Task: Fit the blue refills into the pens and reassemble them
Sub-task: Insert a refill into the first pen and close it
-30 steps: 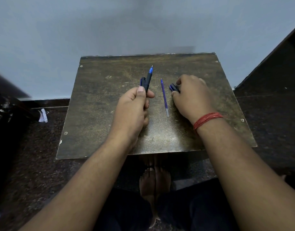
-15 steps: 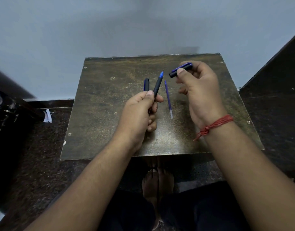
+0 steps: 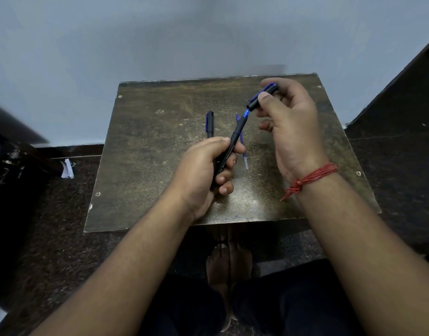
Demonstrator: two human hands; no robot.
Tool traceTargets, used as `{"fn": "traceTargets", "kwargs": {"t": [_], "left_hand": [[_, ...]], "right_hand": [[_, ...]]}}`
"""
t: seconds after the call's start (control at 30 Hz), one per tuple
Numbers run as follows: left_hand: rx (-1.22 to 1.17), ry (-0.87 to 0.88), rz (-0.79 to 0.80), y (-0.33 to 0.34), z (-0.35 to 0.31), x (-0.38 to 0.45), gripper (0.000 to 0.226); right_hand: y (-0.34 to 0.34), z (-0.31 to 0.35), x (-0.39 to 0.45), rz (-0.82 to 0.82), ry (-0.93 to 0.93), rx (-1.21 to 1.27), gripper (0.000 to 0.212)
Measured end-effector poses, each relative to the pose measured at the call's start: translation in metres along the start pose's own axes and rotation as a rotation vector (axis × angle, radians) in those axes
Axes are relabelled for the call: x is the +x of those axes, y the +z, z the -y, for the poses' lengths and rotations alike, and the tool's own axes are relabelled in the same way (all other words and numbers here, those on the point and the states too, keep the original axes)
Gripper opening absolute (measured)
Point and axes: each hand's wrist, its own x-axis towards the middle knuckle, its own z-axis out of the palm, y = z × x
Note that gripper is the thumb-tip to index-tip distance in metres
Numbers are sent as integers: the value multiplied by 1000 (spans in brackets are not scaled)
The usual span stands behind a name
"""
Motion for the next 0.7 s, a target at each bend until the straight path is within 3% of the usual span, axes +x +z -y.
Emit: {"fn": "traceTargets", "kwargs": {"t": [0.43,0.7], "left_hand": [[-76,26,-31,2,-1,2,28],[-3,136,-73,5,-2,3,31]], "right_hand": [[9,3,-9,220,12,-141,17],[26,1,-15,161,-53,-157,10]]}}
